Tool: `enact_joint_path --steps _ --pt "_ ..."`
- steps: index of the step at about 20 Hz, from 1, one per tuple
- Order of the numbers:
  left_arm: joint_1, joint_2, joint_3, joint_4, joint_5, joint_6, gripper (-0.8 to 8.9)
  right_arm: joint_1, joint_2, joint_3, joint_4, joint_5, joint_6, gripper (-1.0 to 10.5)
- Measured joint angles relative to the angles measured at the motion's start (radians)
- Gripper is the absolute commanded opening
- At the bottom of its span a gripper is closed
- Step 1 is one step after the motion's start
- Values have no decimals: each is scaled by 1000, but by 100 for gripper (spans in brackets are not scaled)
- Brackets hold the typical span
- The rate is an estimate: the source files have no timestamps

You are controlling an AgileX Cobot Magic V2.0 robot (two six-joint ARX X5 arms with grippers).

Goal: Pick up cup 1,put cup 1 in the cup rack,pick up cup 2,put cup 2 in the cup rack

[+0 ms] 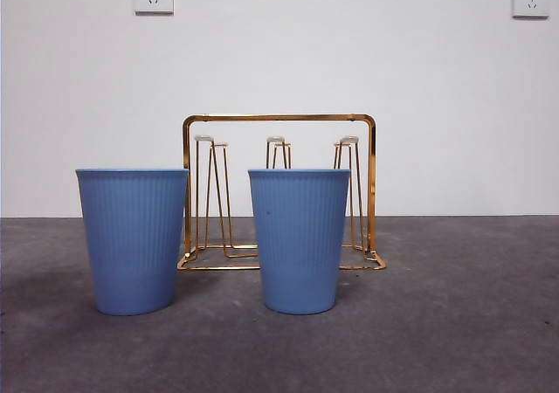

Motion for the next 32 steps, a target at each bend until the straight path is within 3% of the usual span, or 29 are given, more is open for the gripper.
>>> enact_joint_path --steps 7,12,21,25,30,32 --pt "-44 24 0 58 41 -27 634 14 85 1 26 -55 32 568" --pt "-73 53 1 95 64 -55 633 130 238 2 114 -53 67 567" --pt "-77 79 1 130 131 -84 627 419 647 2 312 267 190 563" --pt "-84 86 1 159 138 -102 627 497 756 2 370 362 224 556" --pt "-101 110 1 159 138 -109 627 529 829 3 396 418 238 347" --pt "-108 119 1 159 138 -109 627 529 844 3 402 422 242 175"
